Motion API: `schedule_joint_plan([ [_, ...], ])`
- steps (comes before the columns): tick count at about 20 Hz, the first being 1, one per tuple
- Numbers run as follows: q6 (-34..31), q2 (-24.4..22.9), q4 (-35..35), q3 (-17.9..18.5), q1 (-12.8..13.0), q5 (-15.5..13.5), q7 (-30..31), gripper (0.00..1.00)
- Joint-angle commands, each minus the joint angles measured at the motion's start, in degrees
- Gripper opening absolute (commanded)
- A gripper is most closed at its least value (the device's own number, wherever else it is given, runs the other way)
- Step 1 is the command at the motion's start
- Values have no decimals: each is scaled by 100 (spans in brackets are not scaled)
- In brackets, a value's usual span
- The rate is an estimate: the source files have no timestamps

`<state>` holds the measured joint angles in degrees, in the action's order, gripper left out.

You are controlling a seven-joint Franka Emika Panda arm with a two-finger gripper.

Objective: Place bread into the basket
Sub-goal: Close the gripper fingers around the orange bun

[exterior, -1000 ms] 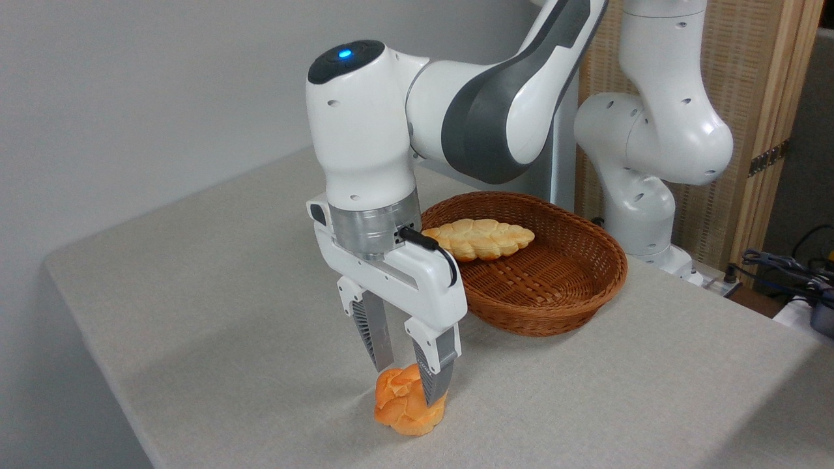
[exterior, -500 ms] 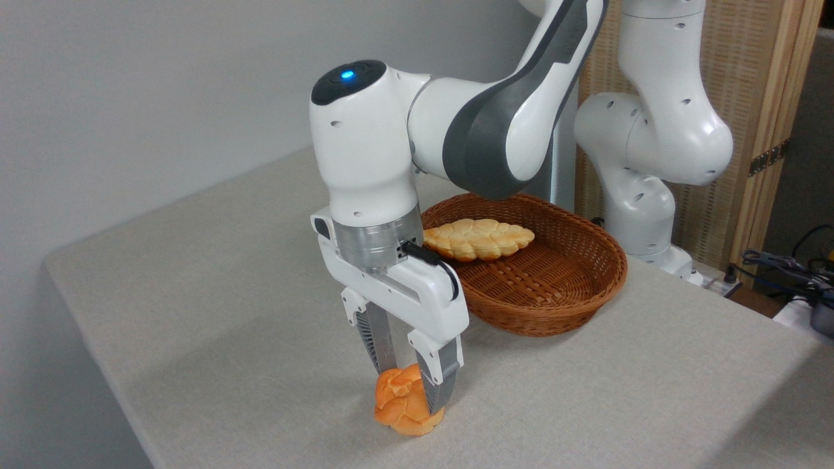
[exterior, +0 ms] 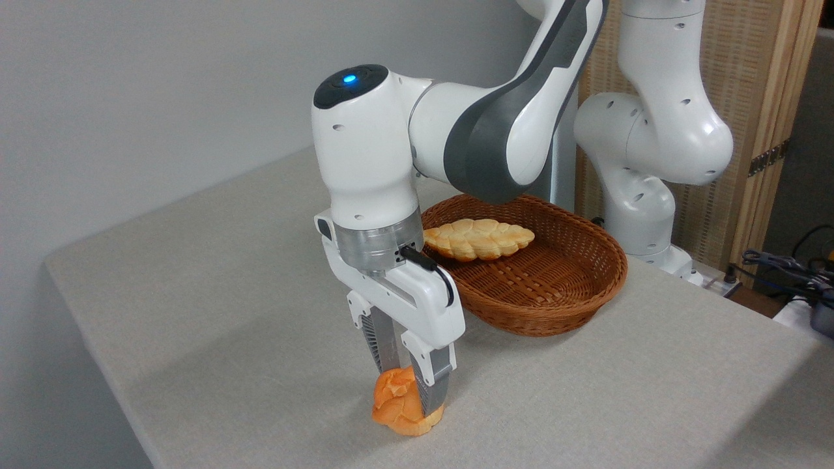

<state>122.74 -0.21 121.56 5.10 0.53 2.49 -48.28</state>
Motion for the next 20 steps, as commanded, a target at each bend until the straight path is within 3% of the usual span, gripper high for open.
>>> schedule_joint_plan([
  [1,128,3,43,44,35,-3,-138,37],
  [5,93,3,43,53,35,-3,-155,35],
  [8,66,3,43,52,35,-3,-261,28],
  [20,-91,-58,-62,44,35,-55,-296,27],
])
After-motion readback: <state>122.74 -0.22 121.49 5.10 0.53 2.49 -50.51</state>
